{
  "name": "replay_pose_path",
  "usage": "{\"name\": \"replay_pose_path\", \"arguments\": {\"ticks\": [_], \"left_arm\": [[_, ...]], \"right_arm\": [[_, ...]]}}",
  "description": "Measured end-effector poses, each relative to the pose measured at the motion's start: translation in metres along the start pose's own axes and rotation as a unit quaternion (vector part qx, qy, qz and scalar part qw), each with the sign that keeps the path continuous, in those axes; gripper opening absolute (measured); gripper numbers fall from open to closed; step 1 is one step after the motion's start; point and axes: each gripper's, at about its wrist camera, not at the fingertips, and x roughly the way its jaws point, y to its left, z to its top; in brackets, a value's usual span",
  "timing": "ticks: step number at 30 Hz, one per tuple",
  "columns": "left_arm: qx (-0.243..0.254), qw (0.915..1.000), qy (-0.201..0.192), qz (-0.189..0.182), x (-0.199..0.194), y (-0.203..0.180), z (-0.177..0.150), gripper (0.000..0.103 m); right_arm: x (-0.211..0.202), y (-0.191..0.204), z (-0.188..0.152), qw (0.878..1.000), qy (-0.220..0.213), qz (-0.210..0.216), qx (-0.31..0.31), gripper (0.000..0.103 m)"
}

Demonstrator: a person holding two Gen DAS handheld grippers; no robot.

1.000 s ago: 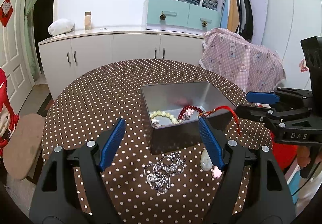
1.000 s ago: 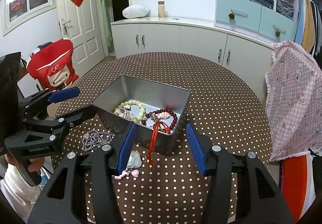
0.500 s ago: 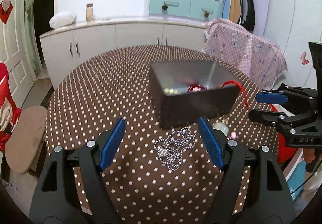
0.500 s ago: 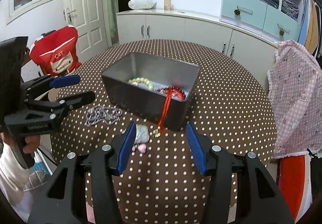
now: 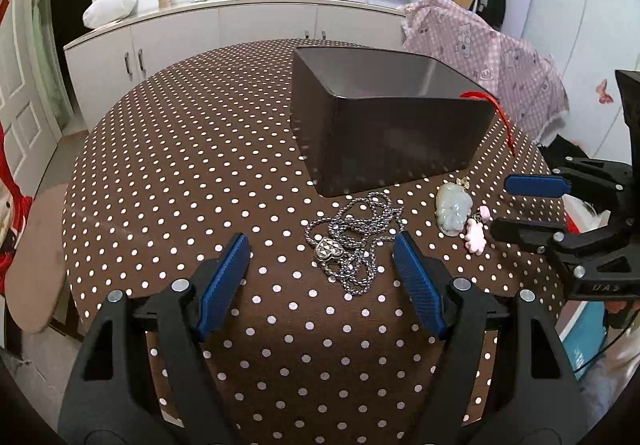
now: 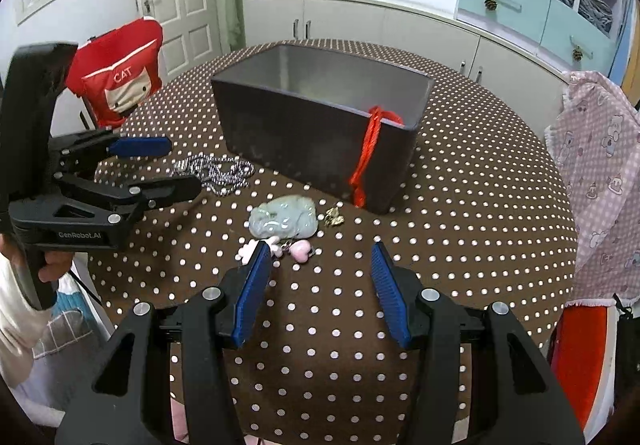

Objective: Organize jewelry
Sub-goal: 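Grasp the silver heart-pendant chain with the left tool while the right tool grasps a pink charm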

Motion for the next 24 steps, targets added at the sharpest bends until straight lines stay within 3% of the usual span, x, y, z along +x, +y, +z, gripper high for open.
{"name": "replay_pose_path", "arguments": {"ticks": [3, 5, 6, 7, 8, 9, 14, 24], "left_arm": [[0.016, 0.9998, 0.003, 0.01, 0.003, -0.006, 0.0, 0.072], [0.033, 0.9991, 0.002, 0.025, 0.004, -0.01, 0.0, 0.061], [0.036, 0.9992, 0.001, 0.018, 0.003, -0.01, 0.0, 0.055], [0.035, 0.9993, 0.0, 0.011, 0.002, -0.01, 0.001, 0.038], [0.034, 0.9993, 0.001, 0.013, 0.002, -0.01, 0.002, 0.028], [0.032, 0.9994, 0.002, 0.015, 0.002, -0.008, 0.003, 0.026], [0.014, 0.9999, -0.002, -0.001, 0.004, 0.002, 0.005, 0.025], [-0.002, 0.9998, -0.02, -0.005, -0.002, 0.013, 0.003, 0.024]], "right_arm": [[0.003, 0.003, -0.001, 1.0, 0.002, 0.005, -0.009, 0.047], [0.006, 0.005, 0.0, 1.0, 0.002, 0.006, -0.015, 0.043], [0.006, 0.006, 0.0, 1.0, 0.0, 0.006, -0.018, 0.042], [0.007, 0.007, 0.001, 1.0, -0.002, 0.009, -0.023, 0.041], [0.008, 0.008, 0.002, 1.0, -0.002, 0.016, -0.026, 0.033], [0.008, 0.008, 0.003, 0.999, -0.001, 0.027, -0.027, 0.024], [0.01, 0.014, 0.005, 0.999, -0.005, 0.031, -0.037, 0.007], [0.004, 0.01, 0.005, 0.999, -0.006, 0.031, -0.023, 0.007]]}}
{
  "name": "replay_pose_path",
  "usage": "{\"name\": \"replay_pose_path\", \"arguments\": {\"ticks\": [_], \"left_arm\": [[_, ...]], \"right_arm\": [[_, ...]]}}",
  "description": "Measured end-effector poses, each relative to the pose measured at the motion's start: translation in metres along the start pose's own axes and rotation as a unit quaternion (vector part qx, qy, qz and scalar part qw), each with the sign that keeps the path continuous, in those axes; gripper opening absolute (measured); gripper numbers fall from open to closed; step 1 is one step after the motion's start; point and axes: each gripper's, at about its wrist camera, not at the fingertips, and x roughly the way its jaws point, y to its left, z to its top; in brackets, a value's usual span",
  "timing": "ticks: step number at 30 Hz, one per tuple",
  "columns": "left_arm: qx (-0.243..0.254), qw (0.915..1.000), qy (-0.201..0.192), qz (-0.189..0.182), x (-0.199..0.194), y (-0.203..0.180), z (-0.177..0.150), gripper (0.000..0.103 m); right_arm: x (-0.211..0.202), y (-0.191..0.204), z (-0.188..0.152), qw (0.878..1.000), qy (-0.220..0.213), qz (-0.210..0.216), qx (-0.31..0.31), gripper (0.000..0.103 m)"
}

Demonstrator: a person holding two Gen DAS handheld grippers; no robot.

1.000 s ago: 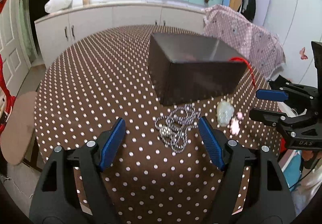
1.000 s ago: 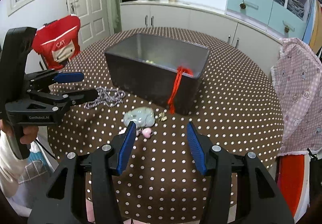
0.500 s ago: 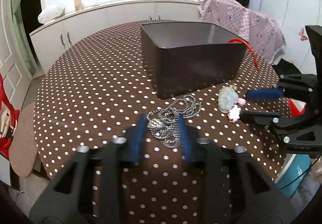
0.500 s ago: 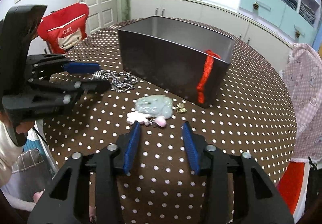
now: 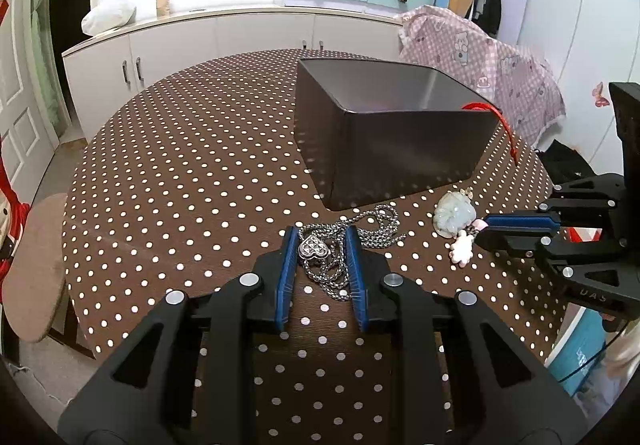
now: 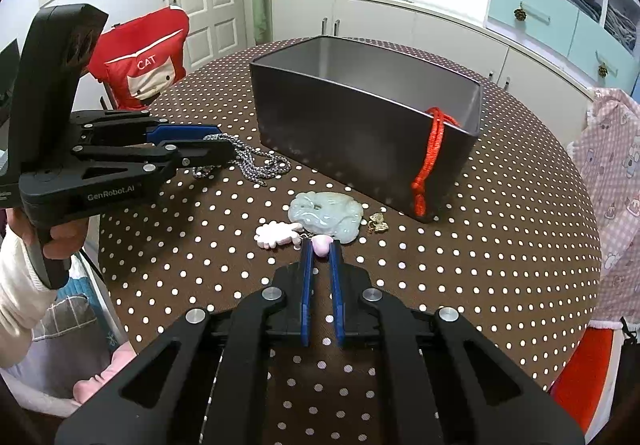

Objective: Organize jewelry
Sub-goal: 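Grasp the silver heart-pendant chain with the left tool while the right tool grasps a pink charm, then lift the chain and charm into the metal box and open both tools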

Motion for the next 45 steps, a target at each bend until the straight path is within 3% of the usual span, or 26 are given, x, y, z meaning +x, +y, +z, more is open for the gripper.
{"name": "replay_pose_path", "arguments": {"ticks": [21, 45], "left_arm": [[0.004, 0.9986, -0.052, 0.002, -0.033, -0.01, 0.029, 0.024], [0.024, 0.9897, -0.141, -0.001, -0.08, -0.044, 0.086, 0.024]], "right_arm": [[-0.041, -0.014, 0.019, 0.999, -0.047, -0.019, 0.021, 0.007], [-0.083, -0.022, 0.064, 0.993, -0.111, -0.041, 0.021, 0.007]]}}
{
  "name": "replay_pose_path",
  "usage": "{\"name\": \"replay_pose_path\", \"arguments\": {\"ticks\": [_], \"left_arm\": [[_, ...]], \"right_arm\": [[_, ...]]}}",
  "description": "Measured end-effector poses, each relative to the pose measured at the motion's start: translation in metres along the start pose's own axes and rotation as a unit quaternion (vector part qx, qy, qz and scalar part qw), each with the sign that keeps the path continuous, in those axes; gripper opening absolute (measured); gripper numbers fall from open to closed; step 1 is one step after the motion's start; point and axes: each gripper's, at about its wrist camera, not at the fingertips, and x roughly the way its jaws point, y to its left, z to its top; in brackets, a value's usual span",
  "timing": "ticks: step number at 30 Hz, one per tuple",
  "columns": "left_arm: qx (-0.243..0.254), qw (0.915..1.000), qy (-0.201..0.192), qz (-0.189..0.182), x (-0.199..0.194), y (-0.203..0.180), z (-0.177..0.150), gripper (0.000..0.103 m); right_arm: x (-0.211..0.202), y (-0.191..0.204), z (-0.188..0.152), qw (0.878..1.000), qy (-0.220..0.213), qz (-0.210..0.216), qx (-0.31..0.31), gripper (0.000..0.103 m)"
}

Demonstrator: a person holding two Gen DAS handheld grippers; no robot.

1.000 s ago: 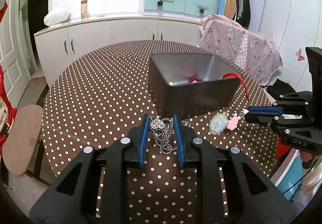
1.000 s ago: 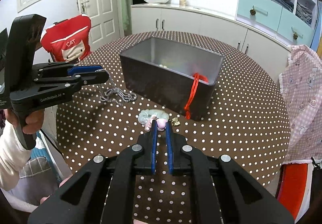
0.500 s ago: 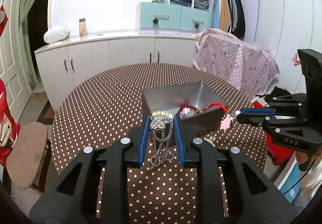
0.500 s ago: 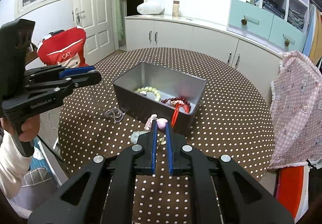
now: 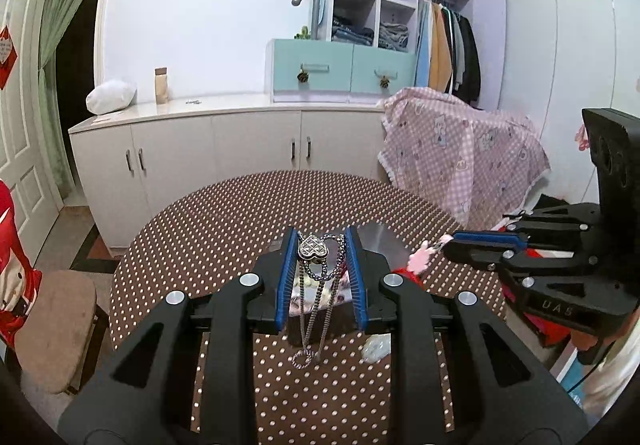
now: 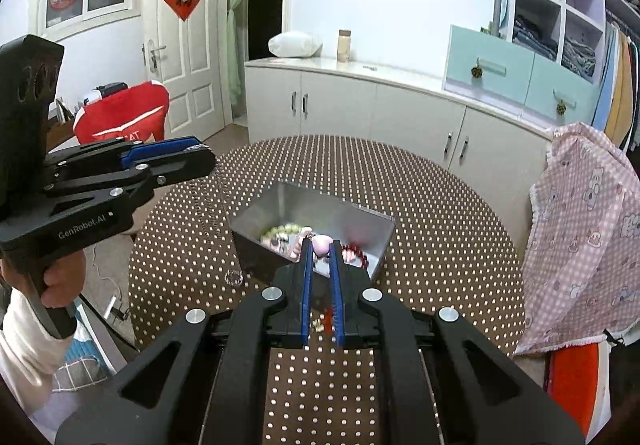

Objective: Organize jewelry
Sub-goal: 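Lift the chain and charm into the metal box and open both tools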

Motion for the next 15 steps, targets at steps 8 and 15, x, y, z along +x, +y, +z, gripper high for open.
{"name": "replay_pose_path", "arguments": {"ticks": [8, 15], "left_arm": [[0.0, 0.9999, -0.017, -0.001, -0.007, -0.004, 0.029, 0.024], [0.003, 0.9994, -0.035, 0.005, -0.014, -0.004, 0.063, 0.024]], "right_arm": [[-0.007, -0.011, 0.019, 1.0, -0.011, -0.007, 0.001, 0.007], [-0.01, -0.025, 0.045, 1.0, -0.023, -0.006, 0.006, 0.007]]}}
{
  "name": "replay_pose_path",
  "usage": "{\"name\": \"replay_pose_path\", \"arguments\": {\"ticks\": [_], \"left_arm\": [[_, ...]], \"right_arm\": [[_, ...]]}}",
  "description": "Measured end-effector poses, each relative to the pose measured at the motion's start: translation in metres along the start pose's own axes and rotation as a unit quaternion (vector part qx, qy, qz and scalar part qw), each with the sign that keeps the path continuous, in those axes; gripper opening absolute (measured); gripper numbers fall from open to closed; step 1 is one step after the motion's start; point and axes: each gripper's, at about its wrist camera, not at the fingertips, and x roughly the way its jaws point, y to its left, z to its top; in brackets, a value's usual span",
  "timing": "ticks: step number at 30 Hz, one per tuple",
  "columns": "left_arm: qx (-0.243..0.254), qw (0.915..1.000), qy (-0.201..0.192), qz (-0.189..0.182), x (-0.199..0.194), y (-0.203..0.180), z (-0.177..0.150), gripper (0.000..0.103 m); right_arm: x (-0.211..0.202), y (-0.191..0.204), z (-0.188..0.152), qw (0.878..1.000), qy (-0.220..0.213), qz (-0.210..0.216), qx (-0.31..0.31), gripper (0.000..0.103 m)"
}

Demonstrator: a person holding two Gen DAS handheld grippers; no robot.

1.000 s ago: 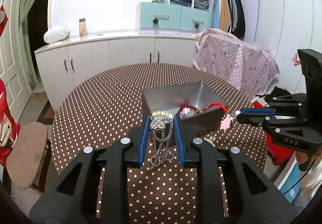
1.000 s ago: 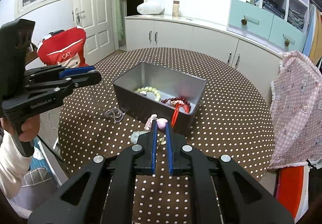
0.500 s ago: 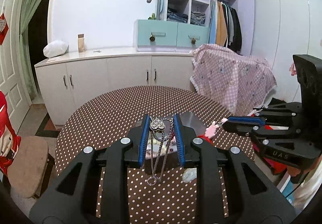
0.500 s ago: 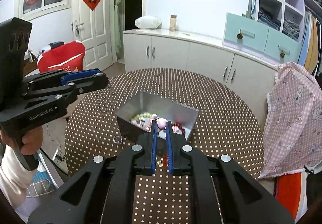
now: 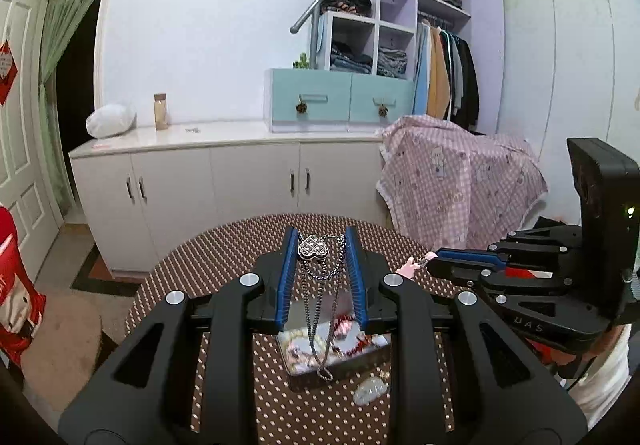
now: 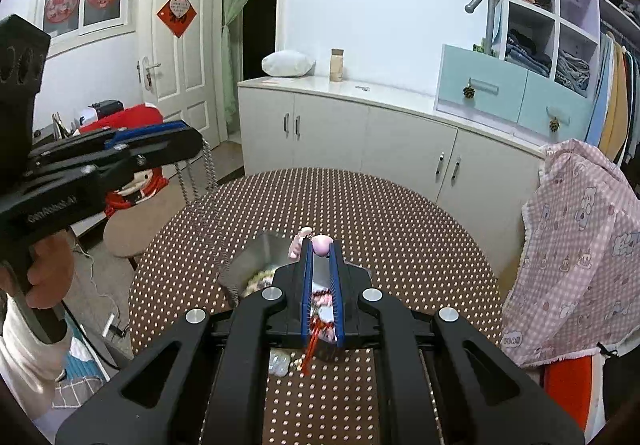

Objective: Organize jewelry
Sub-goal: 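Lift the chain and charm into the metal box and open both tools, then withdraw both tools from the box toward the white jade carving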

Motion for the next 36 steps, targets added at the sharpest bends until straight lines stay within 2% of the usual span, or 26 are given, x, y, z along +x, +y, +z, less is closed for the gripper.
{"name": "replay_pose_path", "arguments": {"ticks": [7, 12, 16, 18, 19, 20, 21, 24, 36], "left_arm": [[0.0, 1.0, 0.001, 0.003, 0.006, 0.001, 0.013, 0.025], [-0.011, 0.9995, 0.03, -0.001, 0.026, 0.008, 0.0, 0.025], [-0.008, 0.9973, 0.072, -0.009, 0.047, 0.011, -0.02, 0.026], [0.001, 0.995, 0.099, -0.011, 0.057, 0.009, -0.033, 0.035], [0.005, 0.9945, 0.105, -0.008, 0.061, 0.009, -0.041, 0.059], [0.007, 0.9947, 0.102, -0.007, 0.062, 0.009, -0.045, 0.062], [0.009, 0.9949, 0.101, -0.004, 0.062, 0.009, -0.049, 0.062], [0.012, 0.9941, 0.108, -0.004, 0.063, 0.009, -0.056, 0.062], [0.014, 0.9942, 0.106, -0.006, 0.057, 0.005, -0.066, 0.062]], "right_arm": [[0.001, -0.006, 0.012, 1.0, -0.007, 0.001, 0.001, 0.007], [0.02, -0.005, 0.0, 1.0, 0.016, 0.012, 0.002, 0.007], [0.041, -0.001, -0.012, 0.998, 0.051, 0.023, -0.006, 0.008], [0.048, -0.001, -0.018, 0.998, 0.067, 0.017, -0.004, 0.015], [0.049, -0.003, -0.02, 0.997, 0.07, 0.02, 0.001, 0.018], [0.049, -0.005, -0.021, 0.997, 0.071, 0.021, 0.005, 0.025], [0.048, -0.007, -0.021, 0.997, 0.071, 0.017, 0.007, 0.03], [0.044, -0.012, -0.024, 0.997, 0.07, 0.006, 0.011, 0.034], [0.039, -0.013, -0.035, 0.997, 0.077, 0.007, 0.018, 0.036]]}}
